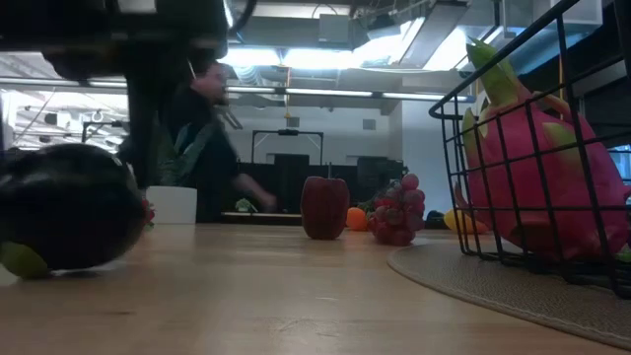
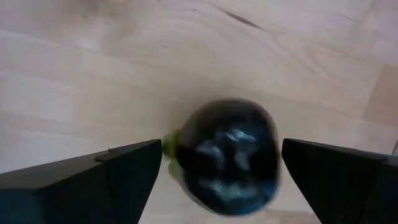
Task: Build produce basket
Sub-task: Put the black mangosteen into the black wire basket
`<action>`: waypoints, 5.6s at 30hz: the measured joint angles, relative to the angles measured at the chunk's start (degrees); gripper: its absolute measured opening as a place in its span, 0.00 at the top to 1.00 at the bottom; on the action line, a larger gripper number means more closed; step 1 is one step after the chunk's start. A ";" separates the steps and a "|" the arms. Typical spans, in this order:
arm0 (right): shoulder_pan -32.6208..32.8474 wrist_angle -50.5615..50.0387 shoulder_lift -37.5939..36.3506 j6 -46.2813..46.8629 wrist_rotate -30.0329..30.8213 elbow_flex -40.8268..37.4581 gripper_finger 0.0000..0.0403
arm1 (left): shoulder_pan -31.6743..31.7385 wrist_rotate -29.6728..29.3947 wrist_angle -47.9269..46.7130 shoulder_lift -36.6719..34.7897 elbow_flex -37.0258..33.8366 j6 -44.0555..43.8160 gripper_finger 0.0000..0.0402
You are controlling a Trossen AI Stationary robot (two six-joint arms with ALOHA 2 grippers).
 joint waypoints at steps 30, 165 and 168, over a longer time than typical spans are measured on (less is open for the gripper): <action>0.00 0.01 0.00 0.04 -0.01 0.00 1.00 | 0.27 0.66 2.52 0.00 -1.80 7.42 0.20; 8.85 -17.40 -17.55 36.45 26.50 0.06 1.00 | 18.87 13.77 35.46 17.39 32.67 117.37 0.41; 8.87 -17.31 -17.54 35.85 26.51 0.05 1.00 | 18.87 13.77 35.45 18.30 32.48 117.36 0.41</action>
